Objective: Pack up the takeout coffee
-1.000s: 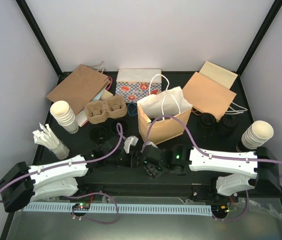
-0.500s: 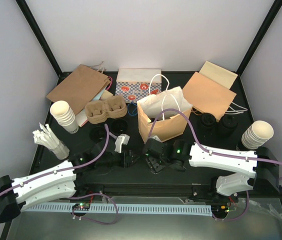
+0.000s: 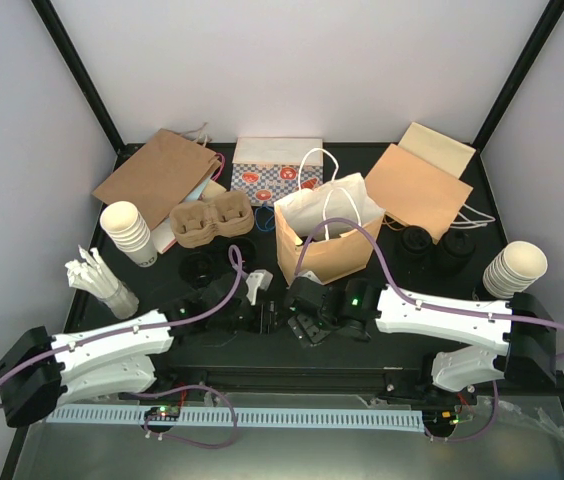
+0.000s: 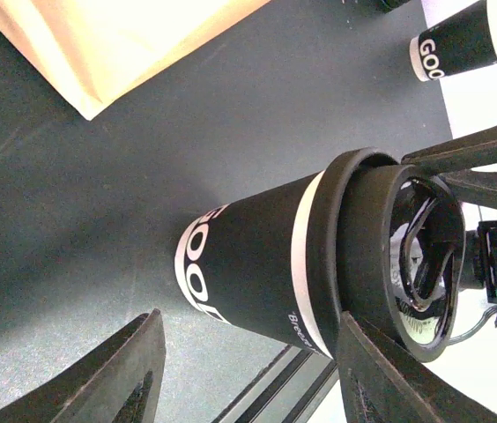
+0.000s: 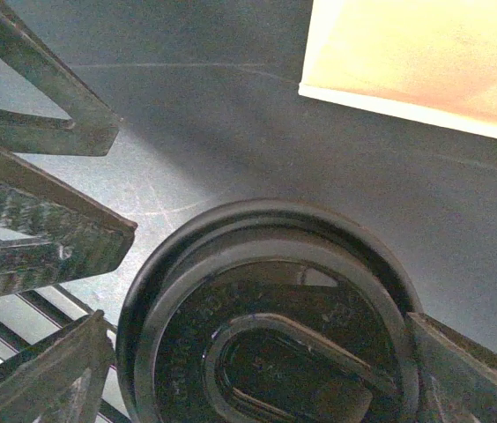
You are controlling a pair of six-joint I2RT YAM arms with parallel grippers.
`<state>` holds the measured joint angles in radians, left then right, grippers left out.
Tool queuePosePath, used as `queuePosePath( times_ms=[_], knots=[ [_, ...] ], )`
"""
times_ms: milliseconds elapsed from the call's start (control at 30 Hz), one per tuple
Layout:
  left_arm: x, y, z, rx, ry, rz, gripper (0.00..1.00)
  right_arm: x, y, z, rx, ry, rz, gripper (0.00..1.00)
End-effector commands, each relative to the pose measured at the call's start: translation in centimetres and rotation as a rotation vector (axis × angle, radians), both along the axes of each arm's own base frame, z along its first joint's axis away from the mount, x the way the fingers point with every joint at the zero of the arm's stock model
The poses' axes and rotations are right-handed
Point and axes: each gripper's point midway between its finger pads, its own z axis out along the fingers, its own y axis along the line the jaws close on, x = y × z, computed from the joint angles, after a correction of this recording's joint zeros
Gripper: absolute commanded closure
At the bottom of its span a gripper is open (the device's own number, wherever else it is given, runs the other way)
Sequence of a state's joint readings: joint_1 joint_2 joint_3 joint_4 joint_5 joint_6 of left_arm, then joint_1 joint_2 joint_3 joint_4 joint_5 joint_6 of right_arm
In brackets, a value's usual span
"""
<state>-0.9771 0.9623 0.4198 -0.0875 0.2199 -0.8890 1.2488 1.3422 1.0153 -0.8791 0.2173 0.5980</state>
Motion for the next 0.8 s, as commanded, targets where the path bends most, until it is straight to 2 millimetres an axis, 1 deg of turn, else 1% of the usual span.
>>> queuePosePath(
  times_ms=[0, 133, 300, 567, 700, 767],
  knots=[
    [0.5, -2.1, 3.0, -0.072, -0.05, -0.048, 0.44, 0.2, -1.7, 0.0, -0.061, -0.021, 0.001, 0.07],
    [0.8, -1.9, 3.6, -0.075, -0.069, -0.034, 0.44, 0.5, -1.7, 1.7, -0.027, -0.049, 0.001, 0.0],
    [1.0, -1.5, 4.0, -0.054, -0.091, -0.026, 0.44, 0.7, -1.6, 3.0, 0.005, -0.07, 0.003, 0.0],
    [1.2, -1.1, 4.3, -0.02, -0.127, -0.032, 0.42, 1.1, -1.2, 4.1, 0.039, -0.091, -0.015, 0.0],
    [1.1, -0.9, 4.3, 0.02, -0.155, -0.056, 0.36, 1.8, -1.6, 5.0, 0.08, -0.095, -0.053, 0.0],
    [0.8, -1.0, 4.7, 0.03, -0.174, -0.08, 0.27, 2.4, -2.3, 5.2, 0.109, -0.086, -0.088, 0.0]
  ],
)
